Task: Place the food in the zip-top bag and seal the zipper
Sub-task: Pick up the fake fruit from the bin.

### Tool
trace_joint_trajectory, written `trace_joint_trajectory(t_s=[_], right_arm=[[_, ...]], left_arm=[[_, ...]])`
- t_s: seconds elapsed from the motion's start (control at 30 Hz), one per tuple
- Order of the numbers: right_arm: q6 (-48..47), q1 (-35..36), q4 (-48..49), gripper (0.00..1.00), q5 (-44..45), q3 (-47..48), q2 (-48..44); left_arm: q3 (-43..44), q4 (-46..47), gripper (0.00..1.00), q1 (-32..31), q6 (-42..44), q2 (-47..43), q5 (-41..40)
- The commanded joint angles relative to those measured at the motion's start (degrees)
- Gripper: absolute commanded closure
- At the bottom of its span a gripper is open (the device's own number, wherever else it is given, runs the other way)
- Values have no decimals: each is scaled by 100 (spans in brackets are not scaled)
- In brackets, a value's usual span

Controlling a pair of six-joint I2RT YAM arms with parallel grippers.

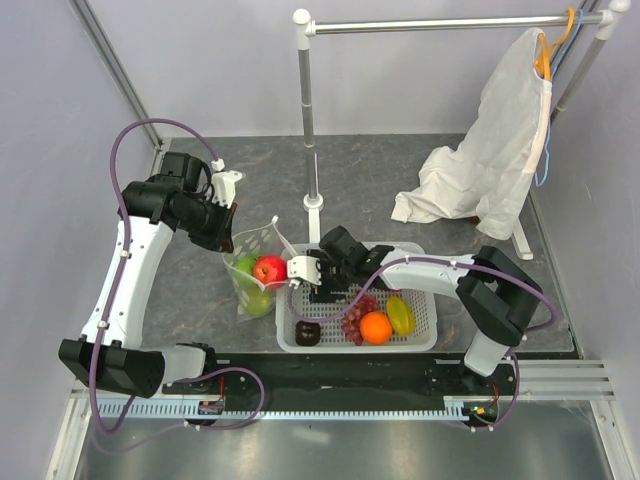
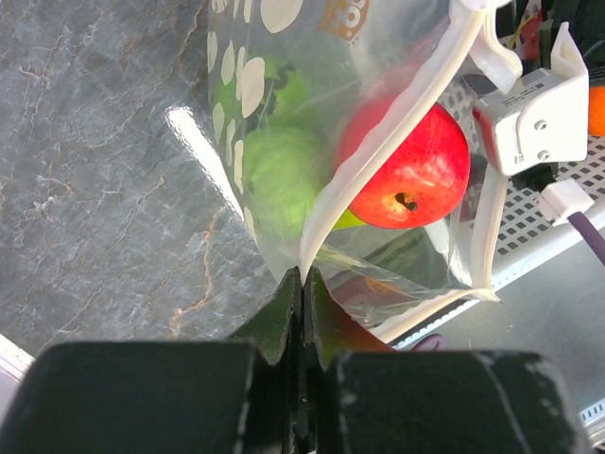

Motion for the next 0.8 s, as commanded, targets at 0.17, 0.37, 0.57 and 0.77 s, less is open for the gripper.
trace_joint_trajectory(t_s=[0.17, 0.37, 0.57, 0.77], right_arm=[[-216, -52, -35, 48, -317, -524, -843], [-102, -43, -79, 57, -458, -603, -1168], [390, -149, -676, 57, -642, -244, -1826], [1250, -166, -1195, 57, -1002, 449, -2856]], left_arm=[[-11, -332, 98, -4, 176, -53, 19], [7, -332, 98, -4, 167, -35, 19], [-11, -376, 98, -4, 185, -61, -33], [24, -376, 98, -4, 194, 26, 72]])
